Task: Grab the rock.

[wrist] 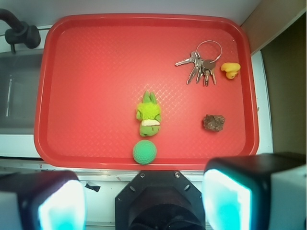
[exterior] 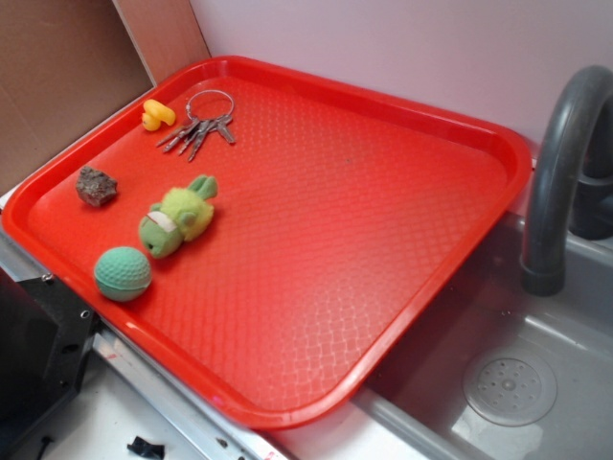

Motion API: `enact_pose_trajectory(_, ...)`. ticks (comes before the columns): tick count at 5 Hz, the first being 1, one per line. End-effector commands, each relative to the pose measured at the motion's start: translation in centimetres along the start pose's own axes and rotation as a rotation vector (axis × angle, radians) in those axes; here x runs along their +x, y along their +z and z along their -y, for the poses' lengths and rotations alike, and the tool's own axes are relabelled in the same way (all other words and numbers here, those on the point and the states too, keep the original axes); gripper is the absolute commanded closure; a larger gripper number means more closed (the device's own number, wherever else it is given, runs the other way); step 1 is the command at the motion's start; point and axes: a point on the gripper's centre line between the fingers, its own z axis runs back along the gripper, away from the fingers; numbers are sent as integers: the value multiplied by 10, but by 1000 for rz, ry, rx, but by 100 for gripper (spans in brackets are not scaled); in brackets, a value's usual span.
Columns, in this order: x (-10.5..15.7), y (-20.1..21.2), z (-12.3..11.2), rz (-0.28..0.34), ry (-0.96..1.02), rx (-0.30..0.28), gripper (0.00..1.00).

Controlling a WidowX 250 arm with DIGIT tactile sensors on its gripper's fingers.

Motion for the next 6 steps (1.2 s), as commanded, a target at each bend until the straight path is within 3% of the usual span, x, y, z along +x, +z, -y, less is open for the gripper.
enact_pose_trajectory(1,0,0,0,0,0,0,0)
enact_pose_trajectory(2,6,-12,-3,82,243,59,0)
enact_pose_trajectory(3,18,-32,-14,47,488,110,0)
enact_pose_trajectory(4,26,-67,-35,64,745,71,0)
enact_pose_trajectory(5,35,-100,-62,149,986,127,0)
enact_pose_trajectory(6,34,-127,-84,173,1232,169,0)
